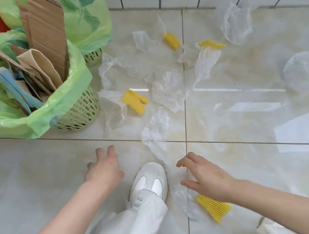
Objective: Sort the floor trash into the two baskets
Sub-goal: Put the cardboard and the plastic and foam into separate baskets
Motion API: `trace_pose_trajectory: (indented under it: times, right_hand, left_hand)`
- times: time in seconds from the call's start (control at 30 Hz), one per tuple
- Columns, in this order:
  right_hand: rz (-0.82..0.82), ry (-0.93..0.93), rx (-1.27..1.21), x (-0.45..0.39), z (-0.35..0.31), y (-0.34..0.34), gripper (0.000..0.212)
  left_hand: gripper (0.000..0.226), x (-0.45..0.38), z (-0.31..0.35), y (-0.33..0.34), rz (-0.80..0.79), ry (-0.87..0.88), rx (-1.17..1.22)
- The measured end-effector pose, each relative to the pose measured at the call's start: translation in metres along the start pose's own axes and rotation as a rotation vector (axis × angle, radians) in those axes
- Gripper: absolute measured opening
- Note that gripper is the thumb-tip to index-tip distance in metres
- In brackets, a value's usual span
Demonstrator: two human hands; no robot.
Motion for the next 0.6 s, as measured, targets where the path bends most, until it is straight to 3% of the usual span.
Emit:
trace_pose_trajectory:
  times: [0.13, 0.27, 0.43, 0.6]
  right_hand:
    - [-0.031, -0.01, 0.169, 0.004, 0.003, 0.036, 0.068]
    - [-0.071, -0.091, 0.346, 0.004, 0.007, 0.057, 0.079]
    - [-0.044, -0.06, 0.313, -0.001, 0.009, 0.054, 0.071]
    - [-0.088, -0.107, 0.312, 0.001, 0.008, 0.054, 0.064]
  left_hand:
    - [0.08, 0.002, -0.009, 0.02, -0.026, -0.067, 0.033]
    - [0.055, 0.0, -0.008, 0.007, 0.171, 0.017, 0.115]
    - [0.032, -0.01, 0.0, -0.007, 0.269, 0.128, 0.242]
    - [0.025, -0.014, 0.016, -0.028, 0.339, 0.165, 0.357]
Point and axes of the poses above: each hand's wrist, its own x-axis away from the middle knuckle, its own y-axis out of the palm, z = x × y, the point moved 9 cm from there along -x, towards the middle knuckle, and after that the axes turned 11 degrees about -x, right-handed, at the moved point
